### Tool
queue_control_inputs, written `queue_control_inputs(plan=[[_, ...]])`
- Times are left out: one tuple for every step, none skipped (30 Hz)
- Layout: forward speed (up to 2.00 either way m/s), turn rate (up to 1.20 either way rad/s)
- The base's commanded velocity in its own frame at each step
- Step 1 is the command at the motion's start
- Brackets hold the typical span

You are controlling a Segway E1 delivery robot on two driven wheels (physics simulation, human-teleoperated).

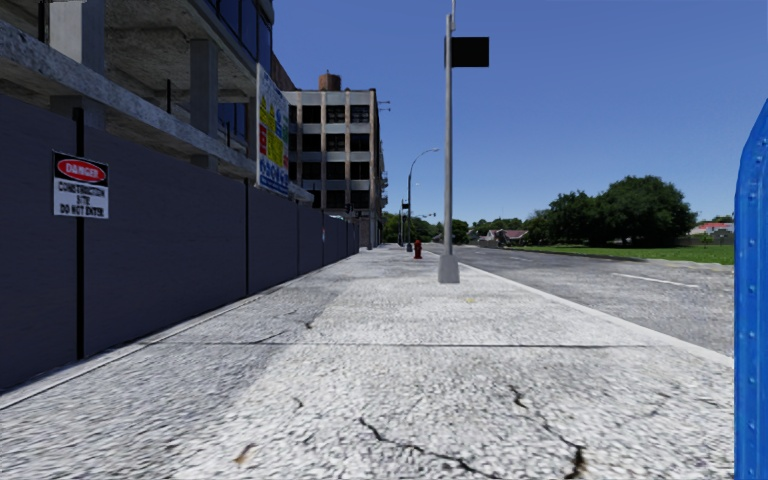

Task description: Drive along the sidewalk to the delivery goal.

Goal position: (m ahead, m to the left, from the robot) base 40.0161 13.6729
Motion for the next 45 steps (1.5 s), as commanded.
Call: queue_control_inputs(plan=[[2.0, 0.0], [2.0, 0.0], [2.0, 0.0], [2.0, 0.0], [2.0, 0.0], [2.0, 0.0], [2.0, 0.0], [2.0, 0.0], [2.0, 0.0], [2.0, 0.0], [2.0, 0.0], [2.0, 0.0], [2.0, 0.0], [2.0, 0.0], [2.0, 0.0], [2.0, 0.0], [2.0, 0.0], [2.0, 0.0], [2.0, 0.0], [2.0, 0.0], [2.0, 0.0], [2.0, 0.0], [2.0, 0.0], [2.0, 0.0], [2.0, 0.0], [2.0, 0.0], [2.0, 0.0], [2.0, 0.0], [2.0, 0.0], [2.0, 0.0], [2.0, 0.0], [2.0, 0.0], [2.0, 0.0], [2.0, 0.0], [2.0, 0.0], [2.0, 0.0], [2.0, 0.0], [2.0, 0.0], [2.0, 0.0], [2.0, 0.0], [2.0, 0.0], [2.0, 0.0], [2.0, 0.0], [2.0, 0.0], [2.0, 0.0]])
